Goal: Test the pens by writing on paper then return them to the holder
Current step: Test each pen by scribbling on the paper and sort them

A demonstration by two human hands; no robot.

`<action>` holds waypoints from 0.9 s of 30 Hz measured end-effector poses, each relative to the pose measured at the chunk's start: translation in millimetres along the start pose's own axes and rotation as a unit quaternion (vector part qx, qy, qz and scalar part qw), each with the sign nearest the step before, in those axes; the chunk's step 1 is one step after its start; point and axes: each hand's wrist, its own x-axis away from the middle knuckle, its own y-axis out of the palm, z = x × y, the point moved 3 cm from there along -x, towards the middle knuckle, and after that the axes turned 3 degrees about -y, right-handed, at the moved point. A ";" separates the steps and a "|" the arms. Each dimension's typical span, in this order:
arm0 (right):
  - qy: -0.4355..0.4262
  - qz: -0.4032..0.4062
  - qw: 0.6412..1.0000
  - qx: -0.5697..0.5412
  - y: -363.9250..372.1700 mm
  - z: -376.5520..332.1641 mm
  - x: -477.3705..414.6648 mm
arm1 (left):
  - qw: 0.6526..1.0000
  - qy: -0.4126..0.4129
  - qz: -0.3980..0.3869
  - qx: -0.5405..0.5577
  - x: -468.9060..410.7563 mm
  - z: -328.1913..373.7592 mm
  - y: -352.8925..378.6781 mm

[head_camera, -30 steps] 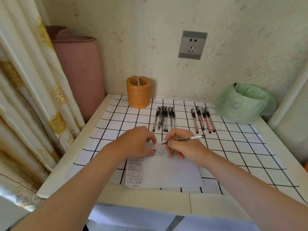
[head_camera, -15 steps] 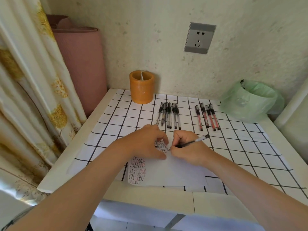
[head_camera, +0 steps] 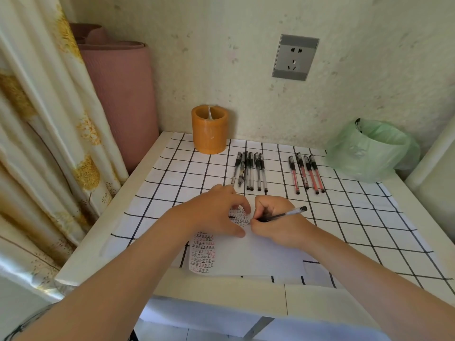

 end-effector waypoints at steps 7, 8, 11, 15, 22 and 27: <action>-0.008 0.007 1.000 0.017 1.3 0.3 2.2 | 1.000 -0.002 -0.004 0.011 -2.9 -1.8 1.3; -0.008 0.007 1.000 0.021 1.5 0.3 1.9 | 1.000 -0.003 -0.005 0.012 -3.3 -2.1 1.4; -0.011 0.007 1.000 0.021 1.7 0.4 1.5 | 1.000 -0.005 -0.006 0.013 -4.1 -3.0 1.9; -0.021 0.017 1.000 0.007 1.5 2.8 2.3 | 1.000 -0.009 -0.006 0.016 -4.4 -3.4 2.5; -0.024 -0.001 1.000 0.013 1.9 3.1 1.1 | 1.000 -0.005 -0.004 0.017 -3.4 -3.0 1.7; -0.015 0.010 1.000 -0.012 1.4 4.5 2.4 | 1.000 -0.007 -0.006 0.017 -3.6 -3.0 1.9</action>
